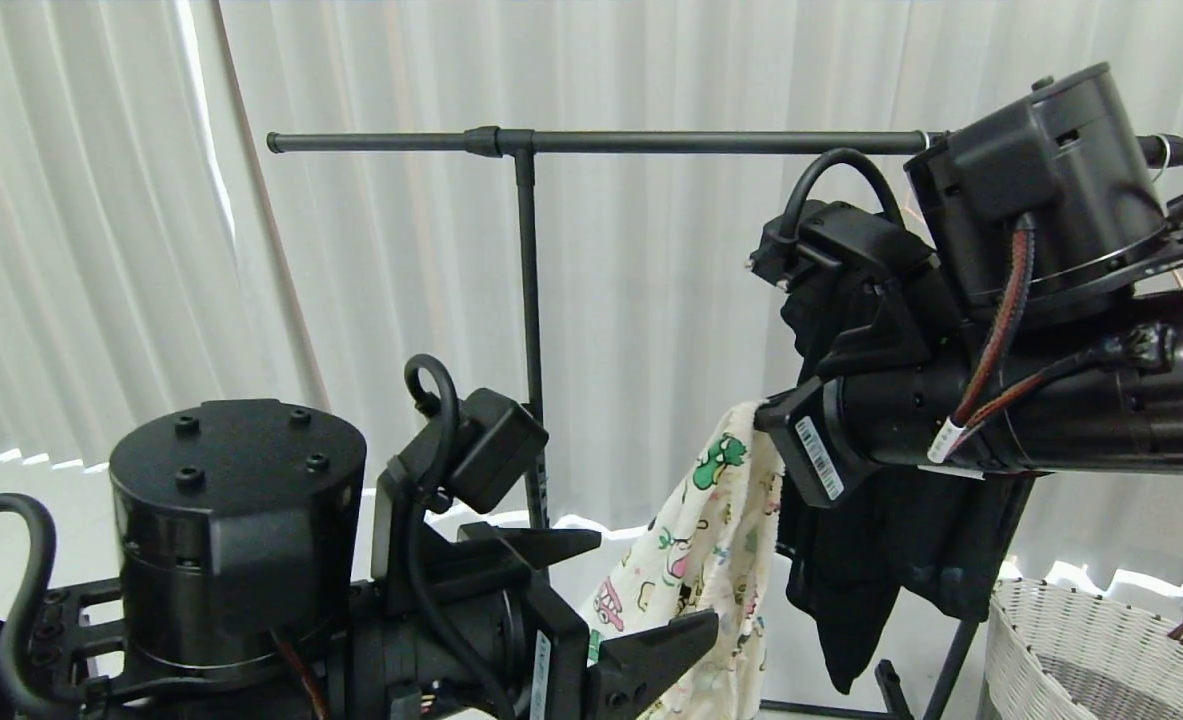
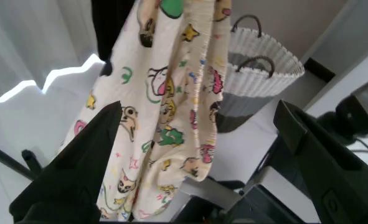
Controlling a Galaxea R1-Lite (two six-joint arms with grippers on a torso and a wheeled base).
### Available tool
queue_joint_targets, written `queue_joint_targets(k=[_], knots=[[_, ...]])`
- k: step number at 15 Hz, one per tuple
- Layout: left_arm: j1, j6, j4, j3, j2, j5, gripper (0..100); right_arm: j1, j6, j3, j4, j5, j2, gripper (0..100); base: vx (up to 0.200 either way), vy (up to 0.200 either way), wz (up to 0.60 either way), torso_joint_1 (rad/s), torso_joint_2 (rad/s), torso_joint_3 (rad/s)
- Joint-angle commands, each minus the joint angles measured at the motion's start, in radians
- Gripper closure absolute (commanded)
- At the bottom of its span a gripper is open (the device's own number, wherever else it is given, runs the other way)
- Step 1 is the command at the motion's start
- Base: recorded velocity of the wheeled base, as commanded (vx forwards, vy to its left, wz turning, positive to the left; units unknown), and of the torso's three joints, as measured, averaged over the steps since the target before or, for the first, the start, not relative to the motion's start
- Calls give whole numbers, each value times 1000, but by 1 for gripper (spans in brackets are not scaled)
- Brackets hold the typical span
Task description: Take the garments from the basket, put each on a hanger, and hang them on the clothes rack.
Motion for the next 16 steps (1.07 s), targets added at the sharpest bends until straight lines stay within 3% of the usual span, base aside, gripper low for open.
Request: queue_joint_targets(k=[1, 6, 9, 12, 16], knots=[[-5, -17, 1, 16, 17, 2, 0, 32, 0, -5, -1, -1, 2, 100, 0, 0, 0, 0, 0, 0], [9, -60, -15, 10, 60, 7, 0, 83, 1, -22, 1, -1, -5, 100, 0, 0, 0, 0, 0, 0], [-37, -59, -21, -29, 132, 13, 0, 85, 1, -25, -1, -1, -5, 100, 0, 0, 0, 0, 0, 0], [-22, -59, -19, -47, 194, 116, 0, 85, 1, -23, 1, 1, -15, 100, 0, 0, 0, 0, 0, 0], [-13, -55, -19, 7, 223, 147, 0, 95, 0, -26, 1, 1, -15, 100, 0, 0, 0, 0, 0, 0]])
